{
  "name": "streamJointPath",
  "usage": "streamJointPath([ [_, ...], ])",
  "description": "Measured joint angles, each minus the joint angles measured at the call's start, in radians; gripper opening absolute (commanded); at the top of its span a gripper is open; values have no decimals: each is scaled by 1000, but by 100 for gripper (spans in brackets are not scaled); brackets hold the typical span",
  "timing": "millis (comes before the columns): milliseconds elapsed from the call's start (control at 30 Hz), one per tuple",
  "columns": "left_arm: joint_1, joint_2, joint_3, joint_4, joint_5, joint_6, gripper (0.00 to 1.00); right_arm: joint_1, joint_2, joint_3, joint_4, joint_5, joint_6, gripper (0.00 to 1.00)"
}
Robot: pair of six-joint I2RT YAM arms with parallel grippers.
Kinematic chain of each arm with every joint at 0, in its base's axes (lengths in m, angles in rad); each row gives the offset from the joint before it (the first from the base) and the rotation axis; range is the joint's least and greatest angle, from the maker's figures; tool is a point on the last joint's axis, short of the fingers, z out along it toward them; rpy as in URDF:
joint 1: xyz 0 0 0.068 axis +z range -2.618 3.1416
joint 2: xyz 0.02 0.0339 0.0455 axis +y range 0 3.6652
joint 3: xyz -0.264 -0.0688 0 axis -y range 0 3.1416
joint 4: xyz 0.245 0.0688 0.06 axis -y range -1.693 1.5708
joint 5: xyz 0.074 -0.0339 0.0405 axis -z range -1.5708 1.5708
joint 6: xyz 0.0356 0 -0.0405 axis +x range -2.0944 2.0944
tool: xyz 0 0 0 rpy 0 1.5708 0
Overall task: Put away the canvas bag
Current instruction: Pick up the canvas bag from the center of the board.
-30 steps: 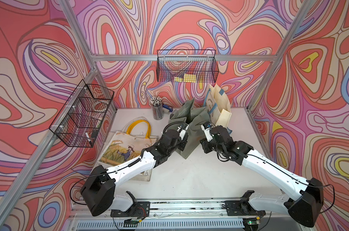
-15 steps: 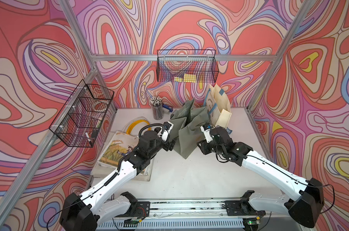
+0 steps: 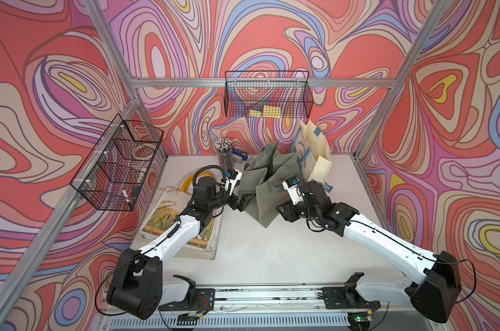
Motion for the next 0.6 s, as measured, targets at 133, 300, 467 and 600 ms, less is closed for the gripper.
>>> streamJointPath([
  [133,1,32,9,56,77,-21,99,0,5,0,0,-1,-3,55],
  [300,1,34,9,110,142,-38,99,0,20,0,3,-3,-7,55],
  [467,1,29,-2,132,184,-45,99,0,76,12,23,-6,-7,55],
  [600,1,5,-28,132,200,-40,99,0,134,57,32,-6,-7,55],
])
